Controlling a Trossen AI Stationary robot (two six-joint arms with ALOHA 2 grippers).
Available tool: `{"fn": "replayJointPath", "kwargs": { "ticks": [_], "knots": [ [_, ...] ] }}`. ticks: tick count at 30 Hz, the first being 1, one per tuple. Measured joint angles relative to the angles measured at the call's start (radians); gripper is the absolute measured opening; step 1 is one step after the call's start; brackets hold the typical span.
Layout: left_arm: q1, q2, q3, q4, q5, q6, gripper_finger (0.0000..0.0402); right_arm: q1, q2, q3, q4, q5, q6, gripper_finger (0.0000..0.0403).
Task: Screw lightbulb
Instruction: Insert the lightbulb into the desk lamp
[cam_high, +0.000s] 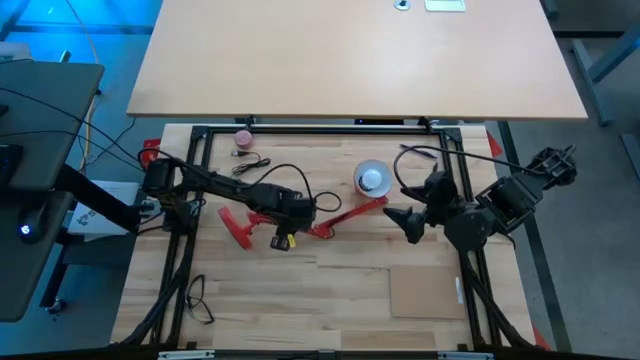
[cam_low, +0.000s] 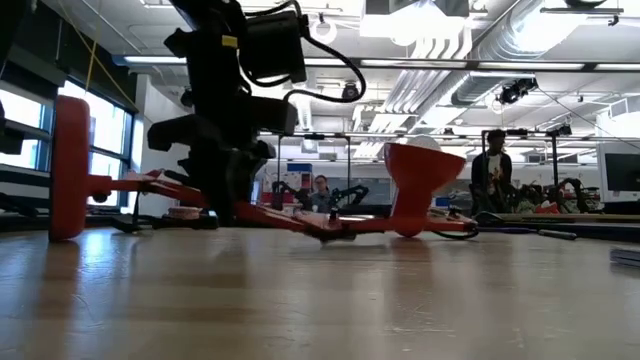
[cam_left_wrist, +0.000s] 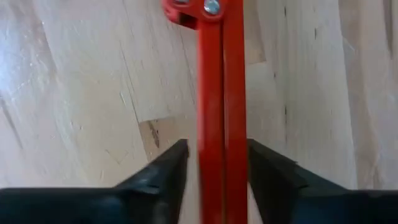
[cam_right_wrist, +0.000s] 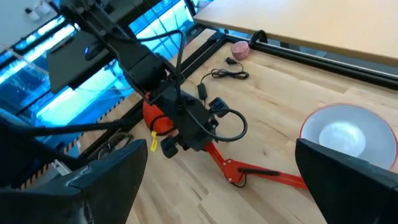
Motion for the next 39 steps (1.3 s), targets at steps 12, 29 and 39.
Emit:
{"fn": "replayJointPath", "kwargs": {
  "ticks": [12, 29, 39],
  "knots": [
    [0.006, 0.002, 0.156, -0.138, -0.026, 0.018, 0.0258, -0.011, -0.015, 0.000, 0.001, -0.064, -0.081, 0.0399],
    [0.200, -0.329, 0.176, 0.014, 0.087, -0.368, 0.0261, -0.423, -0.064, 0.002, -0.092, -0.456, -0.615, 0.0399],
    [0.319, -0.473, 0.096, 0.208, 0.107, -0.453, 0.0261, -0.783, 0.131, 0.002, -0.126, -0.671, -1.223, 0.0399]
  ]
}}
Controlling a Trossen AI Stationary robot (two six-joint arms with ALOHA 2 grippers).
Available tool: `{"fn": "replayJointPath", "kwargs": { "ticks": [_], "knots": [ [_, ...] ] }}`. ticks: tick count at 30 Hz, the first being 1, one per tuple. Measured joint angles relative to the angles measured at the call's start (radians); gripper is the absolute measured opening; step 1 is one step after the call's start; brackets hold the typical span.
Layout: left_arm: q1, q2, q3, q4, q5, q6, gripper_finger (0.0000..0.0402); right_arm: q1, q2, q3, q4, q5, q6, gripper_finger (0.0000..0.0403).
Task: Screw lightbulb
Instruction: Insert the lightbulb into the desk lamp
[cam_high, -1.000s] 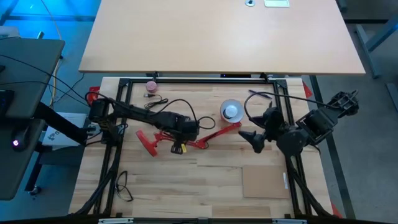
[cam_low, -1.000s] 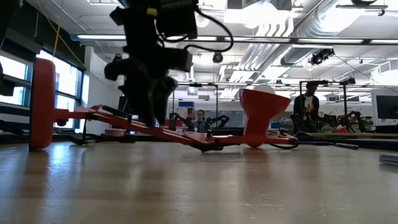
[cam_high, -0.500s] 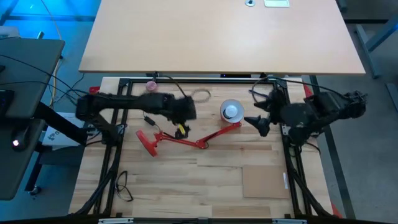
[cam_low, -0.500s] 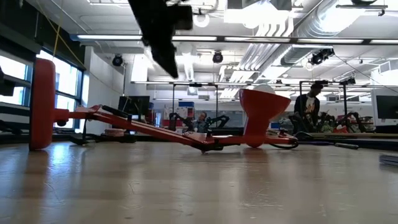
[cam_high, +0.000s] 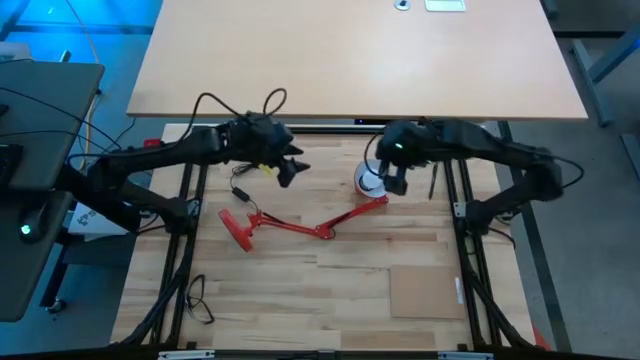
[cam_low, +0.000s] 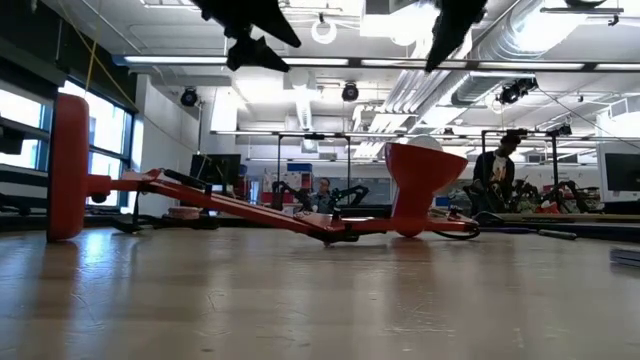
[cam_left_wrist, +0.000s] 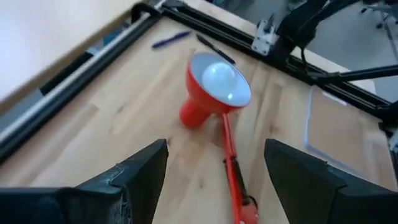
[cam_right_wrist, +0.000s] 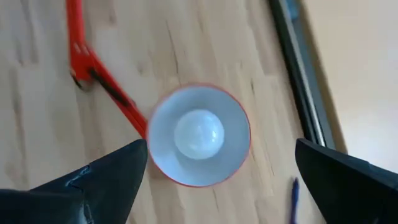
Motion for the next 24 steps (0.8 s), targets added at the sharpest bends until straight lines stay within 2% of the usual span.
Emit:
{"fn": "replayJointPath", "kwargs": {
  "ticks": [6, 11, 15, 19, 24],
  "knots": [
    [0.086, -0.001, -0.001, 0.057, 0.115, 0.064, 0.0261, -0.112, 0.118, 0.000, -0.025, -0.059, -0.175, 0.0399],
    [0.164, -0.002, -0.036, 0.217, 0.249, 0.074, 0.0261, -0.140, 0.184, -0.002, -0.064, -0.082, -0.260, 0.0399],
    [0.225, -0.001, -0.187, 0.464, 0.318, -0.106, 0.0261, -0.143, 0.193, -0.002, -0.036, -0.119, -0.283, 0.0399],
    [0.231, -0.002, -0.302, 0.658, 0.321, -0.235, 0.0261, -0.143, 0.196, -0.002, -0.025, -0.152, -0.310, 0.0399],
    [0.202, 0.002, -0.319, 0.671, 0.218, -0.247, 0.0261, -0.140, 0.202, -0.073, 0.014, -0.182, -0.294, 0.0399]
  ]
}}
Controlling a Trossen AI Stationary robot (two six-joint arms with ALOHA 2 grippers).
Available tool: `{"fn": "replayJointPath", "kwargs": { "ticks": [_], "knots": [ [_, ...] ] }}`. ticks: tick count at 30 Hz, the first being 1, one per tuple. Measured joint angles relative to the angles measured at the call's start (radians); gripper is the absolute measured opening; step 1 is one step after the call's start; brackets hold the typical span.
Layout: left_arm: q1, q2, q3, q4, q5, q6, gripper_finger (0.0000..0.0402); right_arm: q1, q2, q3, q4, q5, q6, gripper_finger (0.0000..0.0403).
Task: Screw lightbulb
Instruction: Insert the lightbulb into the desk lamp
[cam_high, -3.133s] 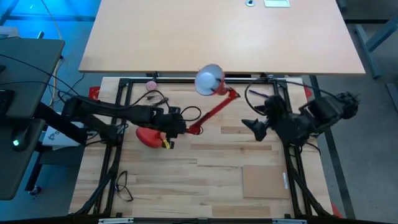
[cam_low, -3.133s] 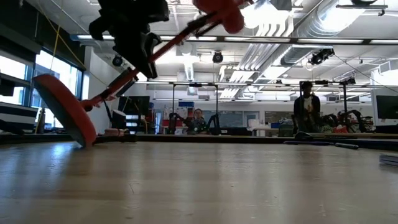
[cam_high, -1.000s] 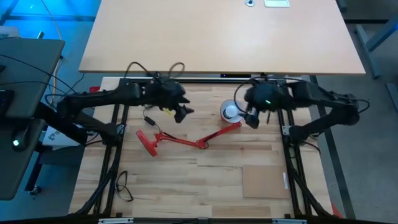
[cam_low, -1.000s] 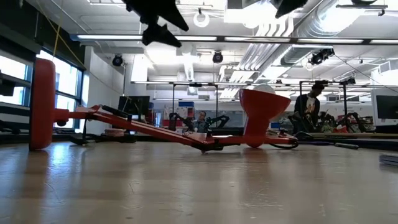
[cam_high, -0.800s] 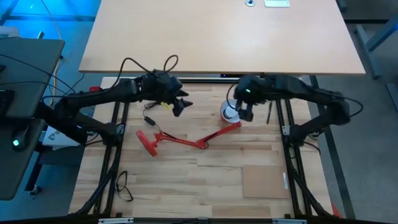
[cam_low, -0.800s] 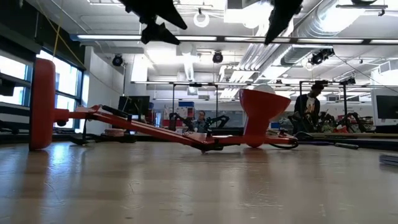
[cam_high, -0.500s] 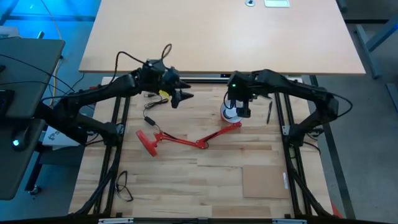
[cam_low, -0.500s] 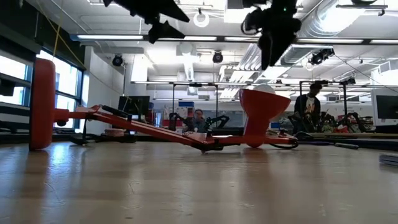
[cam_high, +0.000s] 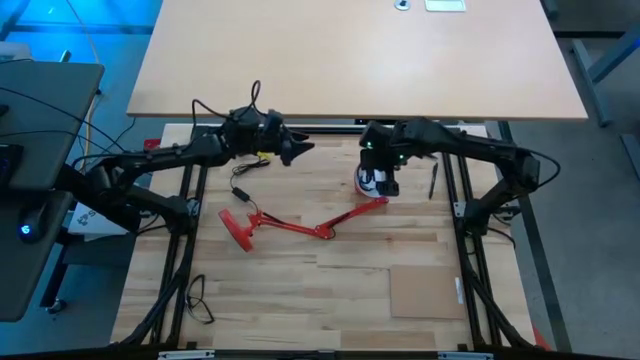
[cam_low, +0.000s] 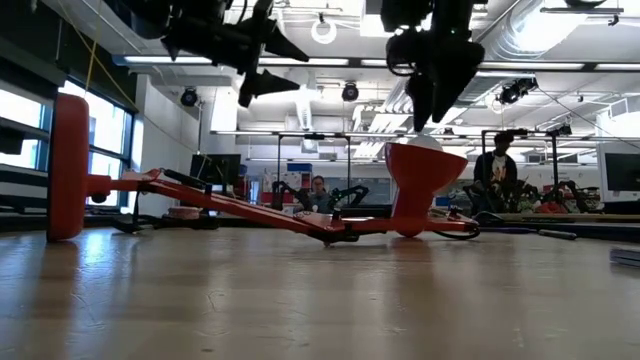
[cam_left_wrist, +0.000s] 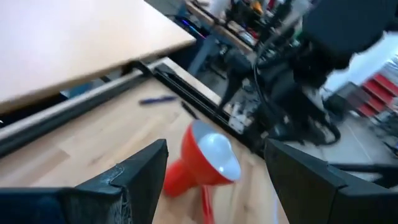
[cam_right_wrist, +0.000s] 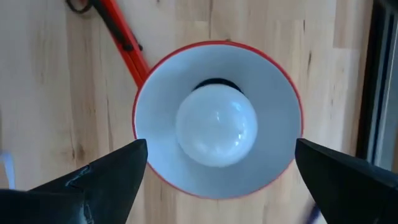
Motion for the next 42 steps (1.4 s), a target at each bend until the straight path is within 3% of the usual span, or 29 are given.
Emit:
{"fn": "replayJointPath", "kwargs": {
  "ticks": [7, 42],
  "knots": [
    [-0.020, -0.001, 0.000, 0.004, -0.132, -0.017, 0.0261, 0.007, -0.002, -0.090, 0.079, 0.007, 0.028, 0.0399],
    [-0.021, -0.001, 0.000, -0.029, -0.151, -0.042, 0.0261, 0.031, 0.000, -0.204, 0.248, 0.074, 0.021, 0.0370]
  ]
}}
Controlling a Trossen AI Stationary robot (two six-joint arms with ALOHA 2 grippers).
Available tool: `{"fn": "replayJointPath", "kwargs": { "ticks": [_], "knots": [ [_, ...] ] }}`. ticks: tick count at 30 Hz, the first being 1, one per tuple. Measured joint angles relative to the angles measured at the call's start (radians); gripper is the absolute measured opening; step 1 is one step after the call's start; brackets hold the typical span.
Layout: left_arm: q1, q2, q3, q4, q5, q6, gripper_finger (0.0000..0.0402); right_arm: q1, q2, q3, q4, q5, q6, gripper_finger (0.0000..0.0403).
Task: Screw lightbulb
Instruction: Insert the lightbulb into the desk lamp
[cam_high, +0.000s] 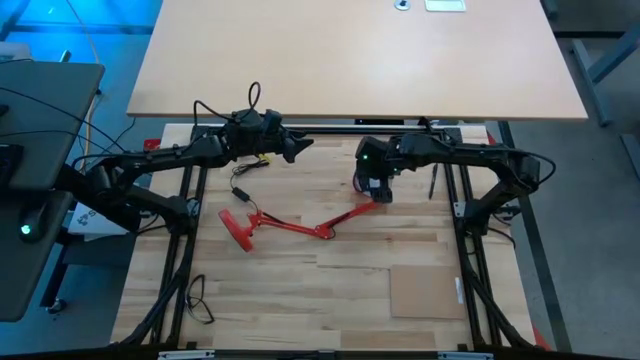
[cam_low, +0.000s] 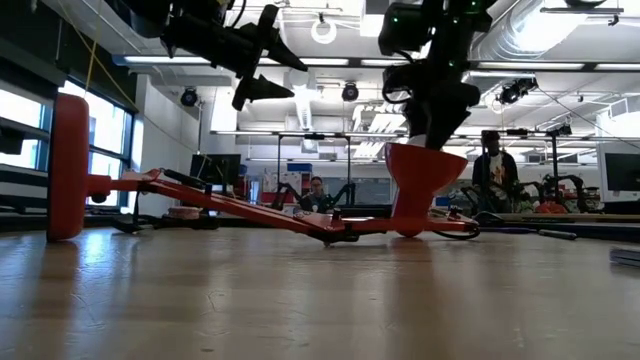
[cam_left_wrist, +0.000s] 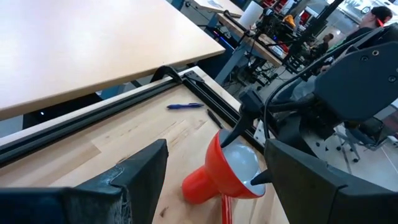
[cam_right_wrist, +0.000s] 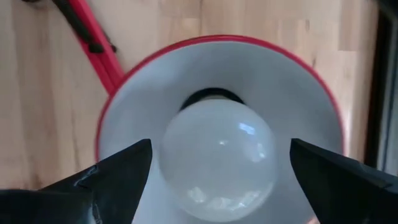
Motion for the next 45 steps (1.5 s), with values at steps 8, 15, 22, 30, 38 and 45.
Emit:
{"fn": "replayJointPath", "kwargs": {
  "ticks": [8, 15, 22, 30, 38, 45],
  "knots": [
    [0.000, 0.000, 0.000, 0.000, 0.000, 0.000, 0.0261, 0.004, 0.000, 0.000, 0.025, 0.016, -0.006, 0.0311],
    [0.000, 0.000, 0.000, 0.000, 0.000, 0.000, 0.0261, 0.007, 0.000, 0.000, 0.013, 0.004, 0.002, 0.0274],
    [0.000, 0.000, 0.000, -0.012, 0.001, 0.000, 0.0261, 0.015, -0.019, 0.007, 0.009, 0.019, 0.000, 0.0259],
    [0.000, 0.000, 0.000, -0.026, 0.001, 0.009, 0.0261, 0.015, -0.023, 0.032, -0.006, 0.012, -0.010, 0.0244],
    [0.000, 0.000, 0.000, -0.026, 0.001, 0.008, 0.0261, 0.015, -0.007, 0.031, -0.012, -0.018, 0.004, 0.0255],
    [0.000, 0.000, 0.000, -0.026, 0.001, 0.008, 0.0261, 0.015, 0.043, 0.035, 0.007, -0.036, 0.049, 0.0255]
  ]
}}
